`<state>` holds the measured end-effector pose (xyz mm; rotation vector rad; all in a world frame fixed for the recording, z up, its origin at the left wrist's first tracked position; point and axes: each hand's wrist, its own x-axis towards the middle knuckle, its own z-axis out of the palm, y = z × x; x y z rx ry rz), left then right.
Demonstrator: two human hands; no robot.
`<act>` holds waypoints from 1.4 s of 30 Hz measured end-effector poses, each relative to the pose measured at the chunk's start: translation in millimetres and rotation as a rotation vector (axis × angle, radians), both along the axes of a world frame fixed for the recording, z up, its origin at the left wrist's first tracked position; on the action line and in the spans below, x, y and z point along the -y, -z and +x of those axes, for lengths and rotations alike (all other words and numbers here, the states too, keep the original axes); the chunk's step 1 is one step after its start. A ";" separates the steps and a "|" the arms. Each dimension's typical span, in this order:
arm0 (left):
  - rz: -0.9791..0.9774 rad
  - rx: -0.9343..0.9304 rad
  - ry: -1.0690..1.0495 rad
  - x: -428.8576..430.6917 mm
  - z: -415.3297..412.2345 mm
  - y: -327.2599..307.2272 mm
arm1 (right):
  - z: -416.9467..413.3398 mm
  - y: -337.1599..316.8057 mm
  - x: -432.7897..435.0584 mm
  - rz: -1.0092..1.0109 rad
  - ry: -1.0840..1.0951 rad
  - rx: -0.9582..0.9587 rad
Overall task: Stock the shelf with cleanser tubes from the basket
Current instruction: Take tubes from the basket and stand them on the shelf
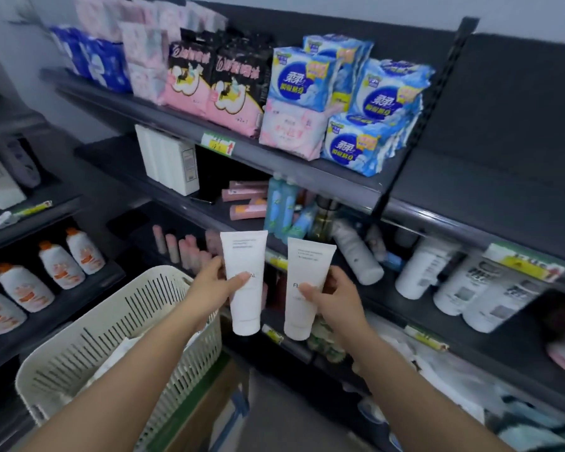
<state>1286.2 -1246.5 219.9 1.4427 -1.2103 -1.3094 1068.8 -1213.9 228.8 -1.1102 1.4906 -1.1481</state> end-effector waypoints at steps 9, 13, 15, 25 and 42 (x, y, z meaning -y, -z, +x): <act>-0.113 -0.011 0.243 -27.9 -46.1 -38.5 | -33.4 -33.1 -76.1 -0.101 0.190 0.018; -0.159 0.003 0.339 -39.9 -75.5 -52.2 | -57.9 -43.7 -106.6 -0.147 0.257 -0.006; -0.176 0.000 0.378 -45.3 -94.2 -58.1 | -71.9 -48.6 -120.6 -0.153 0.288 -0.001; -0.305 0.033 0.601 -81.3 -204.5 -92.8 | -159.4 -69.3 -191.4 -0.206 0.396 -0.012; -0.304 -0.145 0.686 -187.6 -412.3 -152.4 | -343.6 -123.2 -311.5 -0.316 0.490 -0.061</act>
